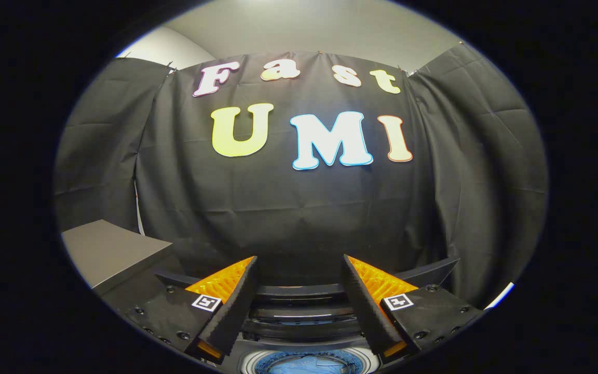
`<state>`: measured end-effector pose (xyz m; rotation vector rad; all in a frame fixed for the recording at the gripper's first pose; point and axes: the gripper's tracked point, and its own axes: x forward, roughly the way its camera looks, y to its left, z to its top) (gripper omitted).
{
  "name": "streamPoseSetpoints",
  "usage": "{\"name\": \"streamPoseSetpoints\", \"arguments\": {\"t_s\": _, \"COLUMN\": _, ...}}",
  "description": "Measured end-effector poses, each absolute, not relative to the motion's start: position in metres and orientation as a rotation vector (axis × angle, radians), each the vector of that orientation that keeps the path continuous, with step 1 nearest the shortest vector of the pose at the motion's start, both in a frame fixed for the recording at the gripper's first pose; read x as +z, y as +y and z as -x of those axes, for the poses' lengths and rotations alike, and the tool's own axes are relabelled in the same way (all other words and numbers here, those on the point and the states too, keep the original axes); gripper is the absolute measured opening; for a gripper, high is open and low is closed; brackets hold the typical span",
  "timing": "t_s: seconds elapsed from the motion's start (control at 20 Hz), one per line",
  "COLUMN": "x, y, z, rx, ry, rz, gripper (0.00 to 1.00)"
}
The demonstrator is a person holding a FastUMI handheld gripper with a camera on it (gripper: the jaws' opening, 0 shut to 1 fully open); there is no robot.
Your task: Put the clothes into the washing machine and then close the washing machine lid.
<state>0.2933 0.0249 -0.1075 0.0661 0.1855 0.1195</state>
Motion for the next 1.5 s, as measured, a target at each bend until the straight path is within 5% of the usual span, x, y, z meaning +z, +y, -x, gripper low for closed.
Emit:
{"name": "streamPoseSetpoints", "arguments": {"t_s": 1.15, "x": -0.144, "y": 0.013, "z": -0.195, "rx": 0.083, "ry": 0.202, "rz": -0.055, "gripper": 0.97}}
{"name": "streamPoseSetpoints", "arguments": {"t_s": 1.5, "x": -0.198, "y": 0.004, "z": -0.162, "rx": 0.074, "ry": 0.349, "rz": -0.077, "gripper": 0.98}}
